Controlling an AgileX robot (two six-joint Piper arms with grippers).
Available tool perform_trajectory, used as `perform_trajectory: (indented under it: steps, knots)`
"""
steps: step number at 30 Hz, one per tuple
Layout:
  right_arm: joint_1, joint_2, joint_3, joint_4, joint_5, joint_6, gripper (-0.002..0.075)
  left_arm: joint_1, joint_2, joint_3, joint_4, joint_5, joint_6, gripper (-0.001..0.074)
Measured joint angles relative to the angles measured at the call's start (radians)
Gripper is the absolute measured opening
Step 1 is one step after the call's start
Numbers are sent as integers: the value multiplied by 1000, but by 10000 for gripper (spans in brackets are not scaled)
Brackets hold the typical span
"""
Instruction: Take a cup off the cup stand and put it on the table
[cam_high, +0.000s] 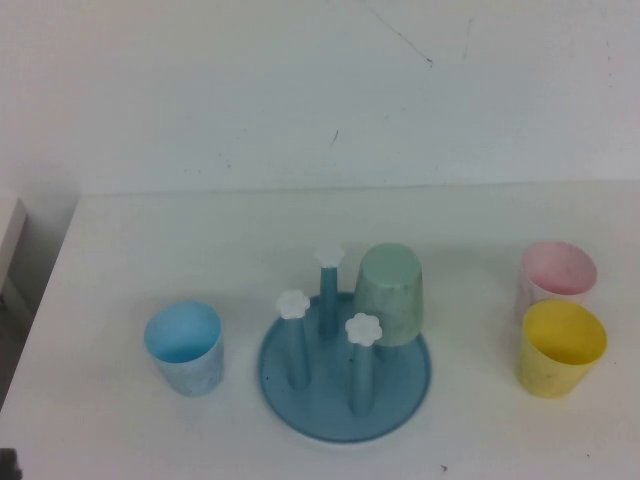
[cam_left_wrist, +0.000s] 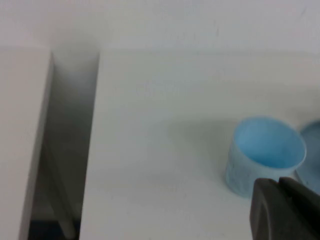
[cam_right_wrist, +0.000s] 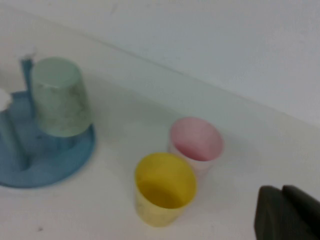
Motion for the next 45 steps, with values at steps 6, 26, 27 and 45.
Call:
perform_trajectory:
  steps: [6, 26, 27, 45]
  knots:
    - [0, 352, -168, 277, 134, -352, -3, 0, 159, -2, -124, -21, 175, -3]
    - [396, 1186, -794, 24, 243, -303, 70, 0, 176, 2, -226, -82, 284, -2]
    - [396, 1200, -819, 26, 262, -297, 115, 0, 176, 2, -226, -82, 284, -2]
    - [397, 1337, -909, 230, 286, -238, 690, 0, 177, 2, -236, -81, 285, -2]
